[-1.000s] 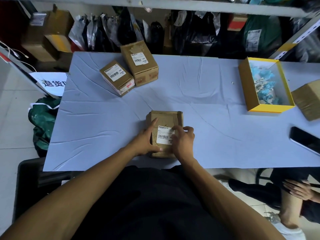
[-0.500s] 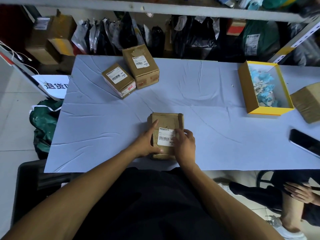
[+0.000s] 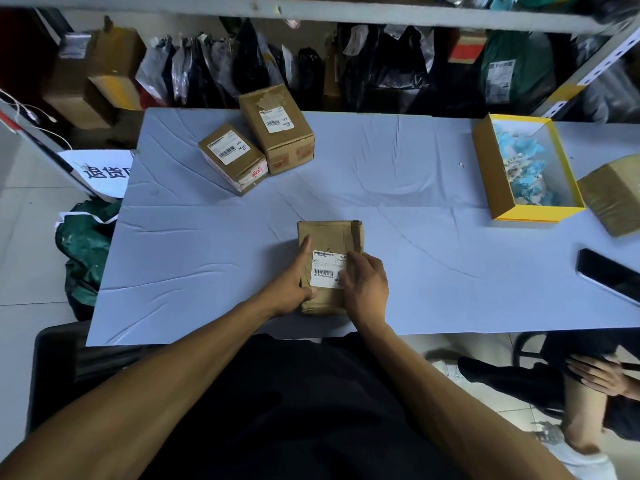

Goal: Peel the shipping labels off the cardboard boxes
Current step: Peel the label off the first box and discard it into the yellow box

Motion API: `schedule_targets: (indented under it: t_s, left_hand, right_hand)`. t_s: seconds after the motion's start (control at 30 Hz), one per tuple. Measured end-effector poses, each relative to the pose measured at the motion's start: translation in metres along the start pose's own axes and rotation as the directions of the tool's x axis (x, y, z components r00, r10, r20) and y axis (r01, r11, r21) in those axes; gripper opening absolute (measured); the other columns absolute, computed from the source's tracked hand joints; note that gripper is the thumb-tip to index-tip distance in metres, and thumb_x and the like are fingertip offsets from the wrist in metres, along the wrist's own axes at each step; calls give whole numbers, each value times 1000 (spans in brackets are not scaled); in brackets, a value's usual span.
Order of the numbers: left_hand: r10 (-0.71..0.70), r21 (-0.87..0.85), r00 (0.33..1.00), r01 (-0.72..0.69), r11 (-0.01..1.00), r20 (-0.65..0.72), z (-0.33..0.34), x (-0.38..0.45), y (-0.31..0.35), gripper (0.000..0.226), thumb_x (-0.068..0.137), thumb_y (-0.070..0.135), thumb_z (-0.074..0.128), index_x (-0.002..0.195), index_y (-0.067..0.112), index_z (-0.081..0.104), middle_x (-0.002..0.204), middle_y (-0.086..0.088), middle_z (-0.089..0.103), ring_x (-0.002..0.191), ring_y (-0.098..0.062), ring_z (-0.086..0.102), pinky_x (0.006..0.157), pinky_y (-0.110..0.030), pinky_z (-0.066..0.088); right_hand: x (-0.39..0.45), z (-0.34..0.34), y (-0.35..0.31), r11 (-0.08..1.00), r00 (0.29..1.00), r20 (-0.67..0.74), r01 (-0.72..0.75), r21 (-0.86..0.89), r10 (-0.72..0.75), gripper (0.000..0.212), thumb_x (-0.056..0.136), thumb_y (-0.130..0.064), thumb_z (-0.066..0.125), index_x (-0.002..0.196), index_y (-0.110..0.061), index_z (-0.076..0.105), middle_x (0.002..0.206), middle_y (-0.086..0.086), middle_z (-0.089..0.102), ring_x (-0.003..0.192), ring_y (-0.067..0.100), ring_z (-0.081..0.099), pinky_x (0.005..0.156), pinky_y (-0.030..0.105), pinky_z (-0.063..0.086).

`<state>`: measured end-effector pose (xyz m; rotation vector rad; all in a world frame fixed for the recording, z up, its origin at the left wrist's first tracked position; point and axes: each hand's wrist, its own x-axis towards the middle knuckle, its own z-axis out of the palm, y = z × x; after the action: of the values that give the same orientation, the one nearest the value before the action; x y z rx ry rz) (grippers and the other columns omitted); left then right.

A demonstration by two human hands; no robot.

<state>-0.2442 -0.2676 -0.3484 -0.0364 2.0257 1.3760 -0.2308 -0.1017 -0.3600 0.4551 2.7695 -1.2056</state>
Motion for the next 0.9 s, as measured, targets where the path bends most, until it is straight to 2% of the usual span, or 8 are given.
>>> schedule_targets:
  t_s: [0.13,0.23,0.37,0.5,0.63,0.7,0.77,0.9]
  left_hand:
    - [25,-5,999,-25,1000,-29,0,-1,0,105,85,-11,60,155,34,-5,130,0,58,72,17,59,66,-5,44]
    - [24,12,999,-23,1000,-41,-1,-2,3,106,84,-10,62,155,35,-3,118,2,61,68,17,59,63,-5,44]
    - [15,38,999,-13,999,-51,-1,-3,5,107,84,-6,63,154,40,-3,117,2,63,68,8,60,62,-8,45]
    - [-1,49,999,3,999,-49,-1,-3,5,108,84,-2,64,153,45,-4,117,2,65,73,1,61,62,-9,47]
    - [-18,63,999,21,998,-48,-1,-5,9,108,85,-2,63,153,44,-7,108,4,64,69,-2,59,61,-12,49]
    - [-21,82,999,25,996,-46,-1,-5,9,108,86,-1,63,152,46,-9,110,4,64,72,-5,61,64,-15,51]
    - [-24,98,998,29,995,-49,0,-4,8,109,85,1,62,150,49,-11,112,3,65,75,-8,62,71,-23,54]
    - [-20,121,999,25,992,-44,0,-4,8,109,85,2,61,149,51,-12,120,1,64,79,-13,64,77,-32,56]
  right_hand:
    - [-2,1,0,999,999,25,29,-17,-29,37,88,-15,55,124,-24,62,135,5,48,118,26,52,98,32,44]
    - [0,0,-1,999,999,45,29,-31,-28,36,88,-14,53,121,-24,62,133,8,46,117,29,51,98,35,45]
    - [4,-2,-4,997,996,86,-5,-80,12,32,89,-13,49,117,-22,61,129,11,43,112,33,48,91,32,42]
    - [10,0,-1,988,991,133,2,-153,18,31,89,-17,48,117,-22,58,130,11,46,115,31,42,84,22,23]
    - [11,-8,-10,995,992,123,10,-96,2,32,87,-4,52,118,-10,58,127,17,42,119,34,38,98,34,32]
    - [11,-10,-12,995,992,126,32,-90,-20,31,86,-1,53,116,-8,58,118,8,46,122,35,37,101,42,33]
    - [12,-11,-12,995,990,134,48,-87,-36,30,87,0,52,116,-6,57,100,-8,40,122,34,36,101,44,33]
    - [20,-16,-15,996,986,169,0,-88,15,33,84,-2,55,116,-10,57,104,0,32,122,33,36,103,40,33]
